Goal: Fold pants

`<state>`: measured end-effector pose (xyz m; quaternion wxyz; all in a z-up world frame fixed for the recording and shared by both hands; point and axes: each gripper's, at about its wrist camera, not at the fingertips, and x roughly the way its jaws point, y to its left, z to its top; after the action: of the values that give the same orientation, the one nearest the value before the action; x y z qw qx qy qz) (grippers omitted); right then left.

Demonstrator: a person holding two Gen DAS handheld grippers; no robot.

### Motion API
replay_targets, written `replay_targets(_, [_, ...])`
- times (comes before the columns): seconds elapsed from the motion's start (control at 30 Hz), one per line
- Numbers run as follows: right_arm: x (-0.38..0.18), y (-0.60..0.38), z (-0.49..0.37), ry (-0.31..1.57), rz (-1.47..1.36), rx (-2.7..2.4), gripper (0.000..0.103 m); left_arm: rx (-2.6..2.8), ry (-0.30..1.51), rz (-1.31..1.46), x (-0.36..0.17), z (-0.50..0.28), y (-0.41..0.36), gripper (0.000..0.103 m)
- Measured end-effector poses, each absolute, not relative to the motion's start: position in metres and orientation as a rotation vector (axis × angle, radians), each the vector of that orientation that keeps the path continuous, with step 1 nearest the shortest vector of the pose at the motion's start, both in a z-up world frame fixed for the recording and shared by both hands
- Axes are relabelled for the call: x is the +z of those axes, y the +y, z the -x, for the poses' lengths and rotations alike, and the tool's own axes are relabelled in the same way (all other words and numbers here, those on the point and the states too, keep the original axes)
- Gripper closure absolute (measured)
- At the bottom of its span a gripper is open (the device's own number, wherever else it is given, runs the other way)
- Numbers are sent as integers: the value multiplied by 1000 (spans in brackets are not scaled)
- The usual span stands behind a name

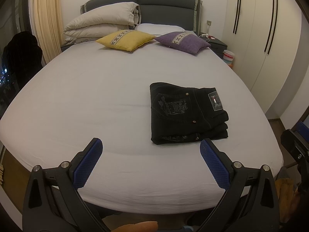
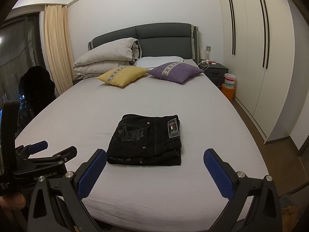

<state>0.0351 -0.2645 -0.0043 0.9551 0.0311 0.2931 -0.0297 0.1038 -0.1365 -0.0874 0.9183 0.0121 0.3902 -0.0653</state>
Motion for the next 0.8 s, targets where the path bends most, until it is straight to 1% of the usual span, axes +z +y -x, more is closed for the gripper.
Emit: replay_targets(0.8, [-13, -267, -38, 613, -69, -55, 0, -140, 829, -24, -93, -104, -129, 0])
